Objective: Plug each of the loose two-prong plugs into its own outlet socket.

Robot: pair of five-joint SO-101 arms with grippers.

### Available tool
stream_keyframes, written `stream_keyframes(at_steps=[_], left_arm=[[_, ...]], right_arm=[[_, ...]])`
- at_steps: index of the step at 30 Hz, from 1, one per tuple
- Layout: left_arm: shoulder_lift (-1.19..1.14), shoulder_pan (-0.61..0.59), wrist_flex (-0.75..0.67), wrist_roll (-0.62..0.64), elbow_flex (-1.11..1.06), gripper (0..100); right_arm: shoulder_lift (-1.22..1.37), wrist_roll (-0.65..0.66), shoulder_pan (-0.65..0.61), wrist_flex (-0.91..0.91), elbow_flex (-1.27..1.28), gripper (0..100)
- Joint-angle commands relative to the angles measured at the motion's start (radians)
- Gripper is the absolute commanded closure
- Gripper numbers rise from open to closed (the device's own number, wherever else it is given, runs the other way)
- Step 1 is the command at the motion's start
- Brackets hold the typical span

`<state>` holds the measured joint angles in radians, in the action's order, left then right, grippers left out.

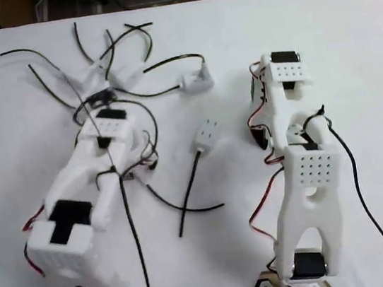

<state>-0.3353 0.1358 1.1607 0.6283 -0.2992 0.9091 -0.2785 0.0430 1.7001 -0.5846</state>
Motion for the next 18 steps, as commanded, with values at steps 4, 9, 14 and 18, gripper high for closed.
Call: stream_keyframes(at_steps=[4, 9, 14, 18], left_arm=[[-0.076, 0.018, 0.058, -0.009, 0.101, 96], [-0.074, 0.018, 0.058, -0.012, 0.104, 98], [0.016, 0.007, 0.104, -0.034, 0.149, 98], [0.205, 0.015, 0.127, -0.055, 0.161, 98]], right_arm=[[0.013, 0.006, 0.010, -0.002, -0.020, 53.3], [0.013, 0.006, 0.010, -0.002, -0.020, 53.3], [0.013, 0.006, 0.008, -0.002, -0.023, 53.3], [0.015, 0.008, 0.007, -0.002, -0.023, 53.3]])
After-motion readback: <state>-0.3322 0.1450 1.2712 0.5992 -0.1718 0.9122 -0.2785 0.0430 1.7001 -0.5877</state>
